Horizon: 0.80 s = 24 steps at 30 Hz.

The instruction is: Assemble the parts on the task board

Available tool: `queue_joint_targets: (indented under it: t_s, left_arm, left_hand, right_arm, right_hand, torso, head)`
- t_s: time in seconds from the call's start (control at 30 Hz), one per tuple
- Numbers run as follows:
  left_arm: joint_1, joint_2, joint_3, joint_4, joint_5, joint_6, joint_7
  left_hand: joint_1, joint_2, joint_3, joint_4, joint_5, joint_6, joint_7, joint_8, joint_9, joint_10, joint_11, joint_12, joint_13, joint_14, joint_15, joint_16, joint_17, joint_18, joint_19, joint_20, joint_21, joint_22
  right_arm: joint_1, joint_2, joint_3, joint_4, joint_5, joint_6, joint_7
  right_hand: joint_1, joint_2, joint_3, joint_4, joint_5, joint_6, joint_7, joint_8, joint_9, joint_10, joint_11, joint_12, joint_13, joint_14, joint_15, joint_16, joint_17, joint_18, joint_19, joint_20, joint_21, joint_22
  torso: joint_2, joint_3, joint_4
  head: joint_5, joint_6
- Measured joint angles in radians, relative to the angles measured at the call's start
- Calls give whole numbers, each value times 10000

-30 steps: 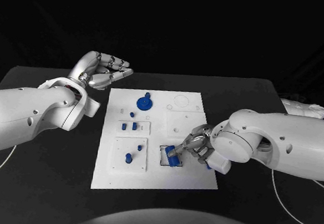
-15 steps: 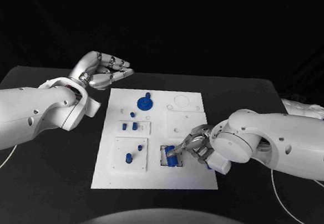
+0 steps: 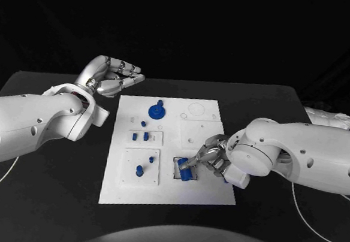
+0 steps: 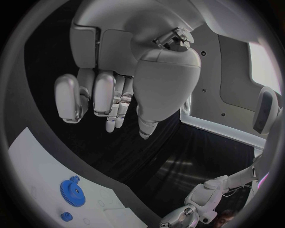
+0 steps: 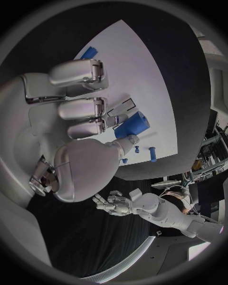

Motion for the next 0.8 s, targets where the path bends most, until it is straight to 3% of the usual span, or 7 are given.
queue_joint_targets:
  t_s: [0.2, 0.37, 0.8]
  left_arm:
    - [0, 2, 0, -1, -1, 14, -5]
    - [0, 2, 0, -2, -1, 25, -8]
    - [0, -12, 0, 7, -6, 68, -17]
  left_hand:
    - [40, 39, -29, -29, 0, 0, 0, 0, 0, 0, 0, 0, 0, 0, 0, 0, 0, 0, 0, 0, 0, 0]
    - [40, 39, -29, -29, 0, 0, 0, 0, 0, 0, 0, 0, 0, 0, 0, 0, 0, 0, 0, 0, 0, 0]
    - [39, 39, -54, -3, 0, 0, 0, 0, 0, 0, 0, 0, 0, 0, 0, 0, 0, 0, 0, 0, 0, 0]
  right_arm:
    - [0, 24, 0, -7, -170, 89, -1]
    - [0, 32, 2, -13, -298, 149, -1]
    - [1, -48, 3, 104, -595, 174, -2]
  right_hand:
    - [-106, 99, -137, 137, -164, -66, 65, 1, -15, -3, 64, 0, 0, -20, 50, 0, 0, -1, 0, 75, 0, 0]
    - [-158, 51, -234, 234, -335, -97, 96, 1, -18, -4, 135, 0, 0, -21, 50, 0, 0, 0, 0, 75, 0, -1]
    - [-458, 34, -580, 580, -472, -162, 160, 44, -4, -5, 135, 0, 0, -21, 50, 0, 8, 0, -1, 75, 0, 7]
  torso:
    - [2, -1, -2]
    - [2, 0, -2]
    - [2, 3, -5]
  head:
    - [16, 0]
    - [17, 0]
    - [19, 0]
